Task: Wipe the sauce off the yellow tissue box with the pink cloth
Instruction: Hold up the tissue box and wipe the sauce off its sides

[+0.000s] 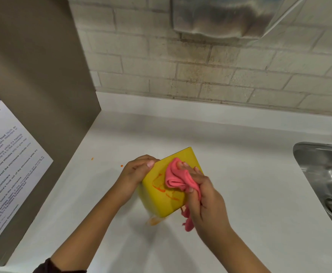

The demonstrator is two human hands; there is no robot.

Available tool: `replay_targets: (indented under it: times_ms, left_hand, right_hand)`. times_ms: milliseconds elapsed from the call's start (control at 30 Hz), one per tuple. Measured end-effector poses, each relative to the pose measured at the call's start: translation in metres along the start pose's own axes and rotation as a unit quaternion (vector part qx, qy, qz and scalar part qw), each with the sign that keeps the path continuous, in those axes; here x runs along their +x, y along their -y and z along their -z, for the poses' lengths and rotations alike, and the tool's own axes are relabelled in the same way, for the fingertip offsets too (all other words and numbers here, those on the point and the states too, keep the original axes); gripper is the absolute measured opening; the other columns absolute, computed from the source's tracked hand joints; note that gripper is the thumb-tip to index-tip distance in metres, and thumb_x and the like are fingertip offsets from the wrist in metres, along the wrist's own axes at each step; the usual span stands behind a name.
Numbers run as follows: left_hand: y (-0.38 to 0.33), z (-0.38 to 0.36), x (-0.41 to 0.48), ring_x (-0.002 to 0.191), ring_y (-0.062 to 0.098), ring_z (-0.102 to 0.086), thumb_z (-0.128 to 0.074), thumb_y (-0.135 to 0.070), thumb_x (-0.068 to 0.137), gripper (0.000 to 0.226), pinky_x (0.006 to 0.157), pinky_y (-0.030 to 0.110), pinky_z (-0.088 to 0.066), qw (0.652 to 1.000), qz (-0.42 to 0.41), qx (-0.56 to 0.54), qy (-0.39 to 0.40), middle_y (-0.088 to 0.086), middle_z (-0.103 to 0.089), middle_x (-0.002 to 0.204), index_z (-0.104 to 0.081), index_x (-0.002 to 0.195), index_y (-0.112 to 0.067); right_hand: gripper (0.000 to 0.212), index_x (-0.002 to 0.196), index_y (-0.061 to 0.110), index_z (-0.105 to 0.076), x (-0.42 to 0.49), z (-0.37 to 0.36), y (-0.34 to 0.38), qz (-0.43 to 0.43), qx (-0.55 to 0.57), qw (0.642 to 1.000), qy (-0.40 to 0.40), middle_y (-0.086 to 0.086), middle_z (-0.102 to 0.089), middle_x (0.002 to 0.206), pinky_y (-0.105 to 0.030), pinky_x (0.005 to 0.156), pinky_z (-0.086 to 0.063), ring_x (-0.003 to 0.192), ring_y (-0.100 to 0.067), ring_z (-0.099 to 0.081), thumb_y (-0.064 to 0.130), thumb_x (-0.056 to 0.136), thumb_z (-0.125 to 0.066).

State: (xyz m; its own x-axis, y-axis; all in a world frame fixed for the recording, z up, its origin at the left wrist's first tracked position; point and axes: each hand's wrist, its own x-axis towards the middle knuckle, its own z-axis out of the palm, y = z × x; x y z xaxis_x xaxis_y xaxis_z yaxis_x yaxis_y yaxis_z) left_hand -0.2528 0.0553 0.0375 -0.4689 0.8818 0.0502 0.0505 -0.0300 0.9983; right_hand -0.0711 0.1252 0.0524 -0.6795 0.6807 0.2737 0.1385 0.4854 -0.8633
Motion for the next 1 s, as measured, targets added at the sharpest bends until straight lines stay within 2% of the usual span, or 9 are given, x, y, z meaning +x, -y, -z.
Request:
replay_targets:
  times_ms: [67, 200, 333, 400, 533, 633, 800, 867, 1000]
  left_hand:
    - [0.000, 0.000, 0.000, 0.083, 0.005, -0.063, -0.049, -0.037, 0.079, 0.022, 0.075, 0.015, -0.049, 1.000, -0.001, -0.007, -0.002, -0.003, -0.066, 0.087, -0.071, 0.081, -0.030]
    - [0.002, -0.001, -0.001, 0.082, 0.004, -0.063, -0.049, -0.044, 0.075, 0.027, 0.073, 0.015, -0.049, 1.000, 0.003, 0.000, -0.002, -0.001, -0.065, 0.088, -0.069, 0.083, -0.027]
    - [0.003, 0.000, 0.002, 0.085, 0.008, -0.063, -0.042, -0.033, 0.081, 0.029, 0.079, 0.020, -0.049, 1.000, 0.015, -0.001, -0.013, 0.004, -0.066, 0.091, -0.068, 0.085, -0.021]
    - [0.003, 0.001, 0.003, 0.084, 0.009, -0.063, -0.046, -0.036, 0.079, 0.027, 0.079, 0.021, -0.048, 1.000, 0.014, -0.005, -0.018, 0.003, -0.066, 0.089, -0.068, 0.084, -0.020]
    - [0.004, 0.000, 0.003, 0.080, 0.004, -0.064, -0.051, -0.045, 0.071, 0.026, 0.073, 0.015, -0.049, 1.000, 0.010, -0.015, -0.019, -0.009, -0.069, 0.080, -0.069, 0.079, -0.027]
    - [0.005, 0.000, 0.003, 0.082, 0.007, -0.063, -0.049, -0.051, 0.068, 0.033, 0.075, 0.019, -0.049, 0.999, 0.016, -0.005, -0.027, -0.009, -0.068, 0.082, -0.068, 0.081, -0.027]
    - [0.007, -0.002, 0.005, 0.084, 0.010, -0.062, -0.042, -0.031, 0.080, 0.028, 0.079, 0.023, -0.047, 0.999, 0.011, -0.016, -0.035, -0.003, -0.067, 0.084, -0.069, 0.079, -0.025]
    - [0.006, -0.002, 0.005, 0.081, 0.007, -0.063, -0.043, -0.030, 0.080, 0.027, 0.077, 0.018, -0.048, 0.999, 0.001, -0.027, -0.038, -0.007, -0.068, 0.080, -0.069, 0.076, -0.026]
    - [0.007, -0.001, 0.003, 0.079, 0.006, -0.063, -0.047, -0.035, 0.077, 0.024, 0.072, 0.016, -0.049, 0.999, 0.000, -0.011, -0.038, -0.003, -0.067, 0.083, -0.067, 0.080, -0.022]
  right_hand:
    - [0.032, 0.107, 0.067, -0.042, 0.003, 0.005, -0.002, -0.011, 0.007, 0.999, -0.044, 0.015, -0.066, 0.072, -0.011, 0.038, -0.045, 0.052, -0.007, -0.063, 0.044, 0.087, -0.032]
    - [0.027, 0.104, 0.059, -0.045, 0.013, -0.008, 0.005, -0.013, 0.001, 0.997, -0.073, 0.017, -0.064, 0.082, -0.006, 0.054, -0.044, 0.068, 0.000, -0.062, 0.045, 0.086, -0.030]
    - [0.035, 0.123, 0.044, -0.042, 0.007, -0.019, 0.012, 0.041, -0.020, 0.999, -0.004, 0.008, -0.064, 0.115, -0.036, 0.069, -0.060, 0.091, -0.044, -0.065, 0.040, 0.090, -0.030]
    - [0.036, 0.124, 0.048, -0.040, 0.001, -0.013, 0.008, 0.074, -0.033, 0.996, 0.031, 0.017, -0.060, 0.116, -0.040, 0.068, -0.061, 0.091, -0.043, -0.066, 0.037, 0.091, -0.032]
    - [0.029, 0.105, 0.066, -0.039, 0.003, 0.001, -0.002, 0.011, -0.006, 1.000, -0.019, 0.006, -0.066, 0.066, -0.012, 0.036, -0.044, 0.045, -0.008, -0.063, 0.045, 0.088, -0.028]
    - [0.028, 0.104, 0.062, -0.042, 0.011, -0.009, 0.005, -0.001, -0.003, 0.998, -0.056, 0.016, -0.063, 0.070, -0.002, 0.046, -0.040, 0.064, 0.000, -0.064, 0.044, 0.088, -0.029]
    - [0.033, 0.121, 0.047, -0.040, 0.007, -0.021, 0.021, 0.063, -0.026, 0.998, 0.004, 0.017, -0.059, 0.116, -0.047, 0.077, -0.057, 0.093, -0.039, -0.064, 0.036, 0.090, -0.032]
    - [0.035, 0.122, 0.048, -0.041, 0.002, -0.013, 0.015, 0.102, -0.028, 0.993, 0.050, 0.025, -0.061, 0.108, -0.049, 0.069, -0.059, 0.082, -0.024, -0.065, 0.032, 0.092, -0.033]
    - [0.030, 0.103, 0.070, -0.039, 0.000, 0.004, 0.003, 0.009, 0.029, 0.999, 0.034, 0.009, -0.064, 0.068, -0.021, 0.033, -0.049, 0.042, -0.013, -0.061, 0.045, 0.088, -0.032]
